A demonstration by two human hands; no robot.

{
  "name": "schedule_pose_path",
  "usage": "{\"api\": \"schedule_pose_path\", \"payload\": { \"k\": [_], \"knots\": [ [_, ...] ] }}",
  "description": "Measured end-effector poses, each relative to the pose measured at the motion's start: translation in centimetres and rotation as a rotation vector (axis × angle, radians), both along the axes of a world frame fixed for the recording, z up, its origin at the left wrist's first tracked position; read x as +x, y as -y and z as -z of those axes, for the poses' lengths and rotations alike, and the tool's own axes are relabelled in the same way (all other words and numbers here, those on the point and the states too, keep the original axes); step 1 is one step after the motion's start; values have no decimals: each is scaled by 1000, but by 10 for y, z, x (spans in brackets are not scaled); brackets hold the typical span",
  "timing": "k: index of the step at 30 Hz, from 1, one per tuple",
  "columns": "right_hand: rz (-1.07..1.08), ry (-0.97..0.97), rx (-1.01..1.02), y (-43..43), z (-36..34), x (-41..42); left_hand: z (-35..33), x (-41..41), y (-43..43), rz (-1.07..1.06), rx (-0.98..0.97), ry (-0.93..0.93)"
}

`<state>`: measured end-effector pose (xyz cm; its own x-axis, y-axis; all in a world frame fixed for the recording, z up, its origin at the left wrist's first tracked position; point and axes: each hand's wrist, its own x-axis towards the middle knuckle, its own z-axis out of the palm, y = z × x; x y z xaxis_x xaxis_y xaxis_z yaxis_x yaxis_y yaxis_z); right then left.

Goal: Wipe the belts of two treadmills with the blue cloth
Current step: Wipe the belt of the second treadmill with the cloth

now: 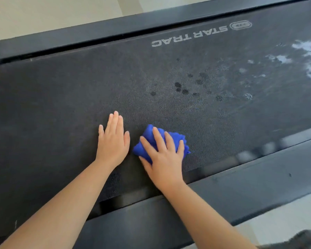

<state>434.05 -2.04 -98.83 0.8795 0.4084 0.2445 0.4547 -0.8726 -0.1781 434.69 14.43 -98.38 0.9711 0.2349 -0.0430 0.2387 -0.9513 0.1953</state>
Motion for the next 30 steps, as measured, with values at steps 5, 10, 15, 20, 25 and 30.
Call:
{"api": "schedule_pose_path", "payload": {
  "k": [5, 10, 15, 20, 25, 30],
  "knots": [
    [-148, 7, -40, 52, 3, 26, -1, 1, 1, -24, -22, -1],
    [208, -46, -26, 140, -1, 78, -2, 2, 1, -24, -9, -19],
    [401, -55, 32, 108, -2, 69, -5, 8, -3, -6, 42, 19],
    [26, -4, -3, 14, -1, 24, -9, 30, -8, 4, 76, 19],
    [-221, 40, -18, 20, 7, 45, 1, 35, -9, 15, 88, -54],
    [-266, 93, 32, 1, 10, 102, 5, 35, -11, 14, 105, -46]
  ]
}}
